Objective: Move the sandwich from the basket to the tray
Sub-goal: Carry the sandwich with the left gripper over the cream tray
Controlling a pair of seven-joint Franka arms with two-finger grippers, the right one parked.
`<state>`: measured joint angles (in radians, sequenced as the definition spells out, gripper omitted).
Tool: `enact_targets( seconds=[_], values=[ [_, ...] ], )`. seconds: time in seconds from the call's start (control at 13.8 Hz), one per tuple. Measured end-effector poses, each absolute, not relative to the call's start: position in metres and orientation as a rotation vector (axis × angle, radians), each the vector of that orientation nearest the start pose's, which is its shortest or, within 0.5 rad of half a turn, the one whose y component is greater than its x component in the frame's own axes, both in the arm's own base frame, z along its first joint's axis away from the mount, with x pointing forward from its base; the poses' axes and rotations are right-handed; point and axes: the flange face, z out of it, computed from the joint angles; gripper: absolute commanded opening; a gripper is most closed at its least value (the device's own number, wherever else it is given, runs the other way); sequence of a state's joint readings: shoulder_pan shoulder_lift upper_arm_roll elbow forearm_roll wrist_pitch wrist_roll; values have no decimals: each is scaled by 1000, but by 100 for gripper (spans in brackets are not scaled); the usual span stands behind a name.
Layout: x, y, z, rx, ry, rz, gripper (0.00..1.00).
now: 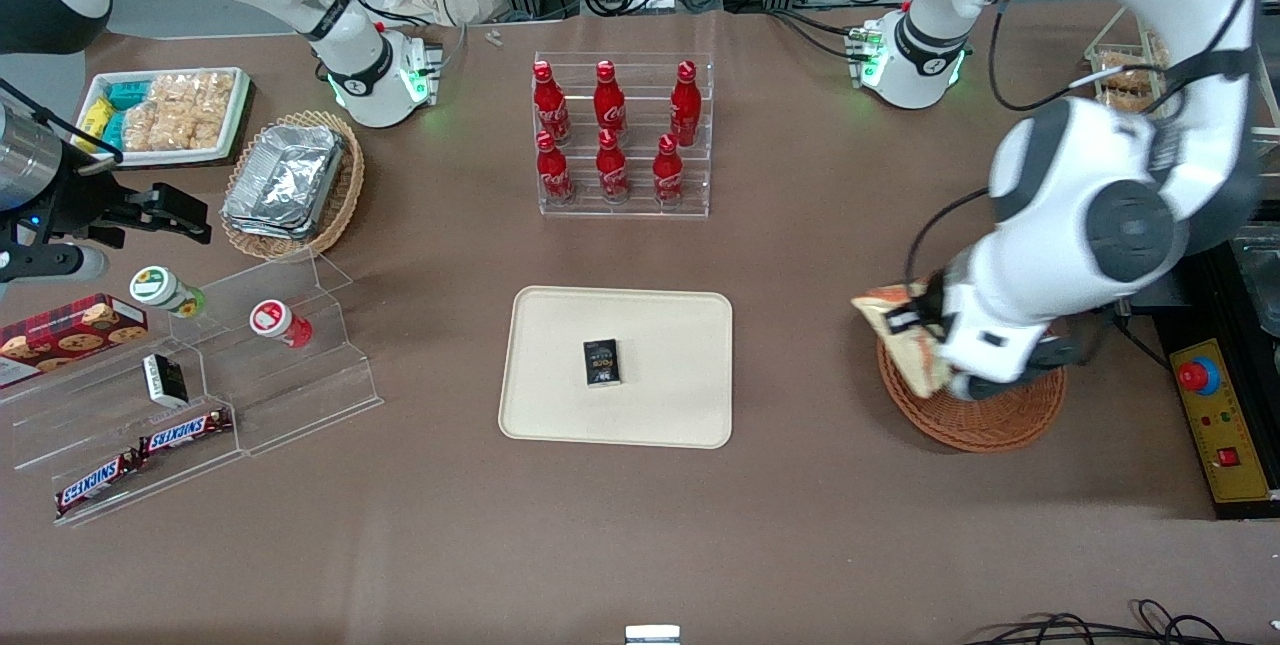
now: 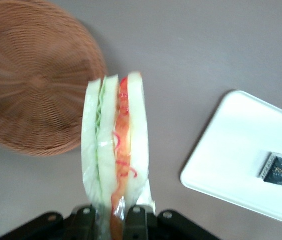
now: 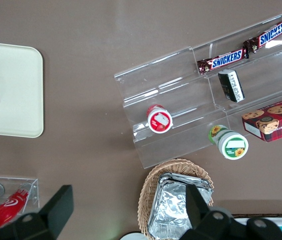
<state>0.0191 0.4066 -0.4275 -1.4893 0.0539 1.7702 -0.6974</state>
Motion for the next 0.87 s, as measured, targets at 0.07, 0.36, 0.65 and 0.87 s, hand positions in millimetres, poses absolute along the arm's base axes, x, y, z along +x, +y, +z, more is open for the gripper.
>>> enact_targets(
  seconds=[0.07,0.36,0.65,0.87],
  values=[
    [621,-252,426,-3155,-380,216,0],
    [600,-359,330,-3135,-83,208,0],
    [597,-423,274,-3170,24,196,19],
    [603,-440,246,-3221,18,165,87]
  ],
)
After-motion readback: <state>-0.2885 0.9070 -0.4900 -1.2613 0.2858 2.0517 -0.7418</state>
